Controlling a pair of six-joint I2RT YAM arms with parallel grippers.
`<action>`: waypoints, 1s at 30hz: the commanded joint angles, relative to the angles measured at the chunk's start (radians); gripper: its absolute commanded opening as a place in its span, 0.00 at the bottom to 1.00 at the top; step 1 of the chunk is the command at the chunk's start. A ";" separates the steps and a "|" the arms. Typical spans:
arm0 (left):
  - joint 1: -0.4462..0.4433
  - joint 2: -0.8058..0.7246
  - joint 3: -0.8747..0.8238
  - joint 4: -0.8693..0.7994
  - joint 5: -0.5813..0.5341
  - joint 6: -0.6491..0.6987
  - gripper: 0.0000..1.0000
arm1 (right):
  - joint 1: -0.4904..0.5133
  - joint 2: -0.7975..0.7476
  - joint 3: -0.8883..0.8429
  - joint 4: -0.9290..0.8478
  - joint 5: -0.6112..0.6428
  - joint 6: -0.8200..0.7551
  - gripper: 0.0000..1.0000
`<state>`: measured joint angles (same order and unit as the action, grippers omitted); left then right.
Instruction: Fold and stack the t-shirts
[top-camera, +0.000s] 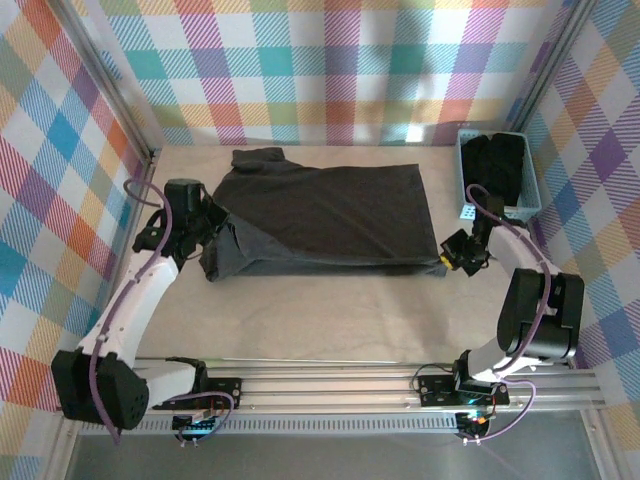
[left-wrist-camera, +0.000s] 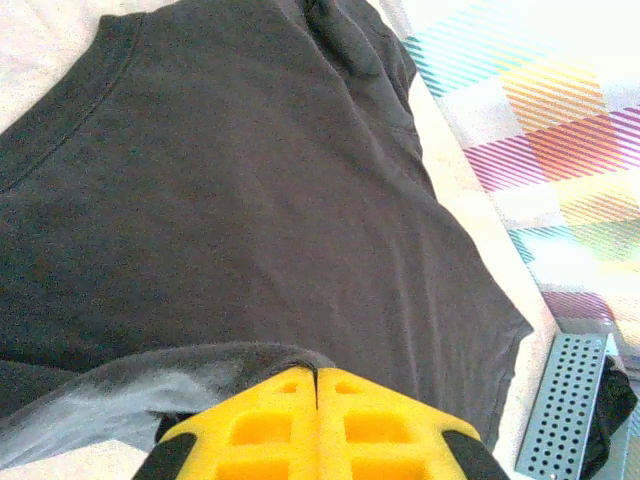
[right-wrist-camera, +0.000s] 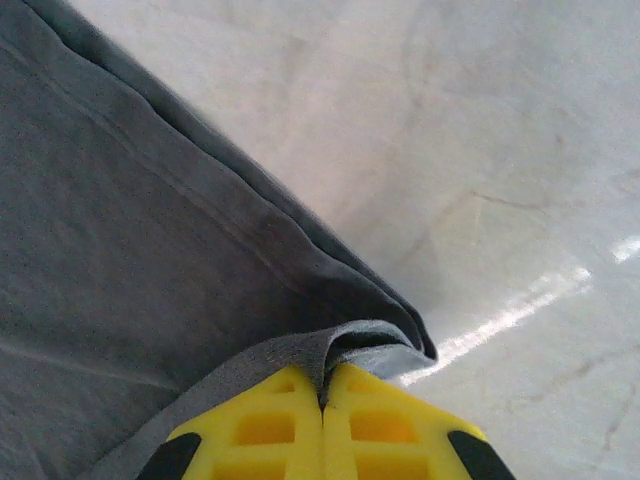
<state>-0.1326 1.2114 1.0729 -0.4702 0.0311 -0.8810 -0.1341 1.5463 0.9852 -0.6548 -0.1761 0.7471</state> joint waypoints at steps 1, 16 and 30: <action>0.031 0.052 0.076 0.056 0.043 0.063 0.00 | 0.002 0.058 0.076 0.009 -0.024 0.006 0.00; 0.093 0.270 0.202 0.059 0.051 0.156 0.00 | 0.062 0.282 0.309 -0.040 -0.019 -0.061 0.00; 0.125 0.368 0.272 0.052 0.051 0.175 0.00 | 0.080 0.376 0.421 -0.054 -0.004 -0.072 0.00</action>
<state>-0.0288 1.5700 1.3113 -0.4347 0.0883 -0.7261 -0.0620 1.9011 1.3632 -0.6834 -0.1905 0.6937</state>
